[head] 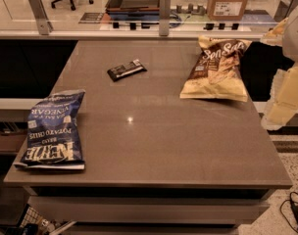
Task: Move brown chip bag near blue chip bag
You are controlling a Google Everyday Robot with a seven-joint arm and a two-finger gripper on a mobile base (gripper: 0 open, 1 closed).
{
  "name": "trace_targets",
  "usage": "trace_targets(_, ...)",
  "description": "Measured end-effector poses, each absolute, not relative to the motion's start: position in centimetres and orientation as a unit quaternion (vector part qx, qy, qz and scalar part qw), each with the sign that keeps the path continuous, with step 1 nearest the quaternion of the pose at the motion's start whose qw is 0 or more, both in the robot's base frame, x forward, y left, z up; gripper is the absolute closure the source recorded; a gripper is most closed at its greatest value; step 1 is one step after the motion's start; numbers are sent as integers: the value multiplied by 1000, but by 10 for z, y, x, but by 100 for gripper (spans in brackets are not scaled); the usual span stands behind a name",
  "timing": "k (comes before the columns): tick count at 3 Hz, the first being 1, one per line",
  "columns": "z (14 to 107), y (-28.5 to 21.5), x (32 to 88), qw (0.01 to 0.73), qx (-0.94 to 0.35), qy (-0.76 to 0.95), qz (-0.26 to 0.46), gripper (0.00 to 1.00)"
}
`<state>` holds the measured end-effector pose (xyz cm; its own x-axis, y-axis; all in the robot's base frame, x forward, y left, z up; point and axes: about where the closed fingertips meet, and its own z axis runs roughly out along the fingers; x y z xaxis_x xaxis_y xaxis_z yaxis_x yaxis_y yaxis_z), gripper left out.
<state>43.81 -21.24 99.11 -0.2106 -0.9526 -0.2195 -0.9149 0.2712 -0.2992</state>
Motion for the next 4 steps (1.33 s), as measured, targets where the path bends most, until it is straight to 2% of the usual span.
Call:
trace_targets(2,991,-215,447,197,-587,784,-48,0)
trace_targets(4,979,-243,499,262,-480,837,-36,0)
